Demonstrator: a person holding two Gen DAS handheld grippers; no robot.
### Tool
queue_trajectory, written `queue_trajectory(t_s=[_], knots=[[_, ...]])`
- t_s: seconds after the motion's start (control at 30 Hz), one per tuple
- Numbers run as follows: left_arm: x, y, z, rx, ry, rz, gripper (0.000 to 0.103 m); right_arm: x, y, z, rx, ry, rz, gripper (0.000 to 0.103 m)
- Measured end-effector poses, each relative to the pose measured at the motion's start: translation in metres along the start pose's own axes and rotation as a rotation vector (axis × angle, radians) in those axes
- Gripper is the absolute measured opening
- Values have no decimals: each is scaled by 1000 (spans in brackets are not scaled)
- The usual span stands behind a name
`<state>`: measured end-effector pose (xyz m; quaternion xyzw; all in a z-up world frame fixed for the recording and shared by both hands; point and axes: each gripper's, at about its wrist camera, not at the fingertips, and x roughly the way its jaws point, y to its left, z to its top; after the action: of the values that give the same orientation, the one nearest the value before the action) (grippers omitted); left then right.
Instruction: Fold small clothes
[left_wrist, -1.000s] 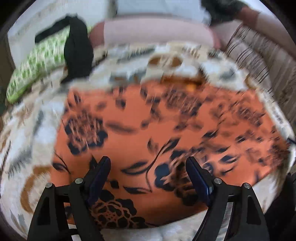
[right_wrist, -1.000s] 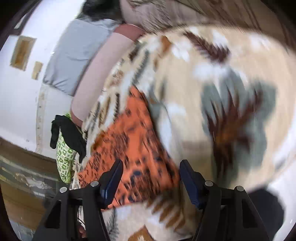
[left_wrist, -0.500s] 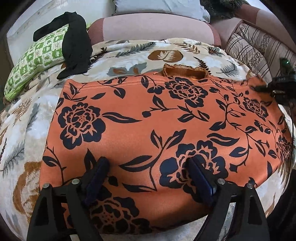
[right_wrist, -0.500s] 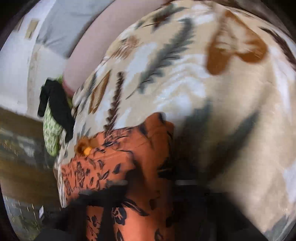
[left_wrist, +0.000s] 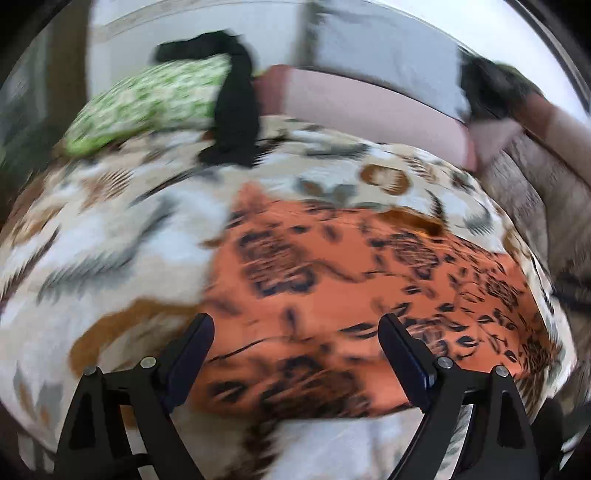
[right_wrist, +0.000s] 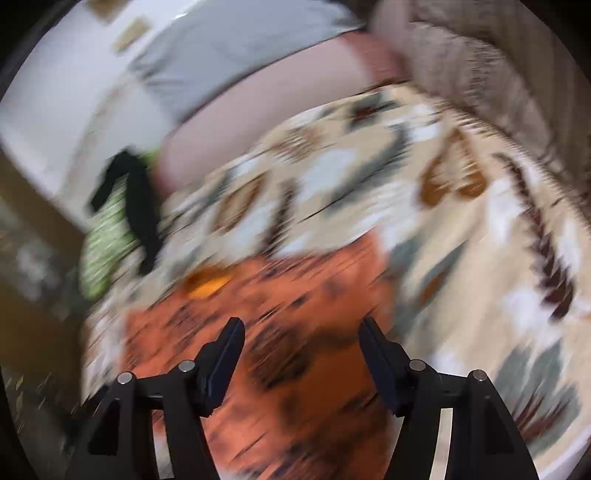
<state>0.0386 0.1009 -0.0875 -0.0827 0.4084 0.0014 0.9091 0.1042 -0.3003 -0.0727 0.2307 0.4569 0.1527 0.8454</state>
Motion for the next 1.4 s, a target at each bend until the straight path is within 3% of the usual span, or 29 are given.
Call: queue_trajectory(t_s=[0.07, 0.1, 0.13, 0.17, 0.2, 0.23, 0.33, 0.4, 0.47, 0.57, 0.67, 0.73, 0.77, 0.8, 0.9, 1.03, 1.07, 1.17, 1.23, 1.4], knots=[[14, 26, -12, -70, 81, 18, 88, 6, 7, -25, -33, 60, 47, 73], [25, 36, -19, -101, 136, 10, 61, 16, 5, -37, -41, 91, 40, 73], [38, 46, -26, -141, 208, -21, 50, 33, -3, -47, -17, 143, 3, 73], [36, 52, -27, -170, 190, -49, 45, 46, -14, -55, 24, 196, -33, 73], [32, 52, -24, -165, 191, -51, 27, 53, -26, -61, 71, 203, -32, 73], [26, 50, -19, -159, 194, -74, 24, 49, -26, -62, 77, 168, -20, 73], [9, 43, -5, -124, 140, -95, 31, 41, -26, -59, 86, 173, -18, 73], [3, 44, 12, -129, 95, -108, 65, 46, -29, -62, 84, 187, -15, 73], [5, 44, 30, -113, 46, -120, 74, 44, -29, -64, 78, 185, -10, 74], [30, 53, 57, -98, 61, -95, 74, 42, -30, -62, 80, 189, -7, 74], [88, 59, 86, -112, 153, -110, 73, 44, -26, -60, 83, 195, -6, 75], [114, 57, 97, -97, 173, -100, 53, 45, -26, -60, 82, 201, -5, 75], [126, 56, 100, -65, 188, -69, 29, 46, -26, -60, 81, 203, -3, 75], [141, 56, 99, -38, 221, -15, 22, 46, -27, -60, 84, 204, 3, 75], [149, 74, 99, -151, 235, -59, 23, 46, -30, -60, 86, 210, 13, 75], [116, 59, 93, -78, 166, 1, 23, 46, -25, -59, 75, 220, -15, 75], [109, 56, 92, -75, 153, 0, 26, 46, -22, -59, 70, 216, -29, 75], [65, 44, 79, -94, 60, -14, 67, 37, -3, -59, -9, 164, -145, 75], [40, 36, 70, -76, 2, -6, 69, 31, 15, -57, -92, 131, -223, 75], [7, 12, 42, -17, -5, -5, 69, 14, 55, -47, -208, 31, -344, 75]])
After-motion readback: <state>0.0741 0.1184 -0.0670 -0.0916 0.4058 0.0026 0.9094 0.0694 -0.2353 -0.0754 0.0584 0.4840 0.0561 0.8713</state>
